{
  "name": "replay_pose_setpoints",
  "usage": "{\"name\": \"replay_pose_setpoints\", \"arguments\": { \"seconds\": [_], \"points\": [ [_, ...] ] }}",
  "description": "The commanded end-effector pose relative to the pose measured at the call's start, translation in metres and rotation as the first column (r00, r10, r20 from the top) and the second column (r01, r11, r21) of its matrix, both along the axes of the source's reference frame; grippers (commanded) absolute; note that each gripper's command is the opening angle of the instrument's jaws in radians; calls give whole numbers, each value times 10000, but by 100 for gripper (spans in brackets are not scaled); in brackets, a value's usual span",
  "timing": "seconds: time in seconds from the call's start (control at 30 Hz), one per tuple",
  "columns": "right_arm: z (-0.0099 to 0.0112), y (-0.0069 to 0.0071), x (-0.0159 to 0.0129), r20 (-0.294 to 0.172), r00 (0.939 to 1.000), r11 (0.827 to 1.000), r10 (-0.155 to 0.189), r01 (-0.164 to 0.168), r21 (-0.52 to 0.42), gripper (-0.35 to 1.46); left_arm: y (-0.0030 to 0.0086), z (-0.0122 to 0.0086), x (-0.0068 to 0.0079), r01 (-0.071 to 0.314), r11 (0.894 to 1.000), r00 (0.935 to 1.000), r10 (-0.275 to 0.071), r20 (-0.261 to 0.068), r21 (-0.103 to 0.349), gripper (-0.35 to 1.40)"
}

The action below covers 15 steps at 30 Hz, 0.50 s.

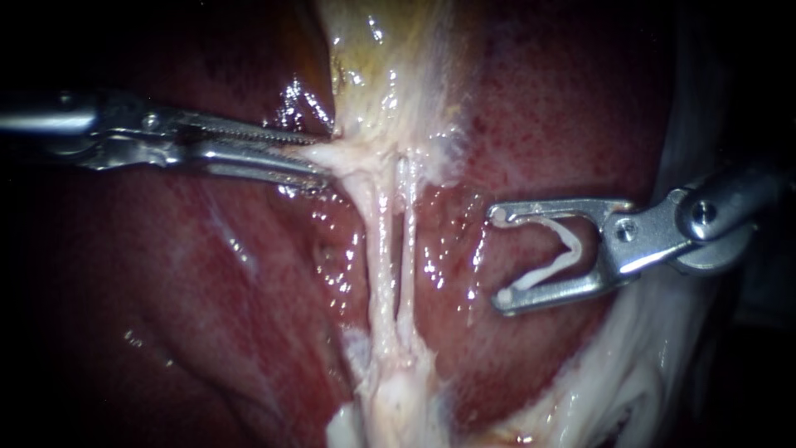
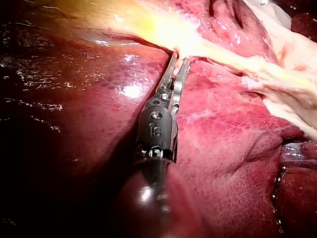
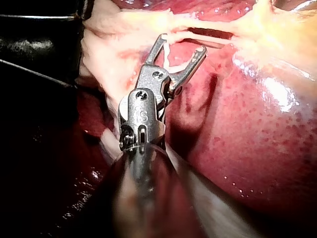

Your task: Grabbing gallbladder

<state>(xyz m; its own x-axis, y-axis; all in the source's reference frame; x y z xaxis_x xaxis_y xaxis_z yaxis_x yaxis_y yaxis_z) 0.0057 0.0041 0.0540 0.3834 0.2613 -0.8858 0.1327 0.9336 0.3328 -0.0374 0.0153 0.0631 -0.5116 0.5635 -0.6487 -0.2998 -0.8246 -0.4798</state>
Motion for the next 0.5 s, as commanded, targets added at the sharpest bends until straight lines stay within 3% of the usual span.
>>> {"name": "replay_pose_setpoints", "arguments": {
  "seconds": [0.03, 0.1, 0.2, 0.5],
  "points": [
    [0, 0, 0, -1, 10000, 10000, 0, 0, 0, 50, 0, -1, 1, 42, 10000, 10000, -42, 19, 57, -1],
    [0, 0, 0, -1, 10000, 10000, 0, 0, 0, 50, 0, -3, 2, 114, 9997, 9999, -113, -32, 219, -35],
    [0, 0, 0, -1, 10000, 10000, 0, 0, 0, 50, 0, -10, 5, 314, 9981, 9995, -311, -68, 534, -35],
    [0, 0, 0, 0, 10000, 10000, 1, -1, 0, 50, -4, -53, -2, 351, 9964, 9993, -337, -189, 775, -35]
  ]
}}
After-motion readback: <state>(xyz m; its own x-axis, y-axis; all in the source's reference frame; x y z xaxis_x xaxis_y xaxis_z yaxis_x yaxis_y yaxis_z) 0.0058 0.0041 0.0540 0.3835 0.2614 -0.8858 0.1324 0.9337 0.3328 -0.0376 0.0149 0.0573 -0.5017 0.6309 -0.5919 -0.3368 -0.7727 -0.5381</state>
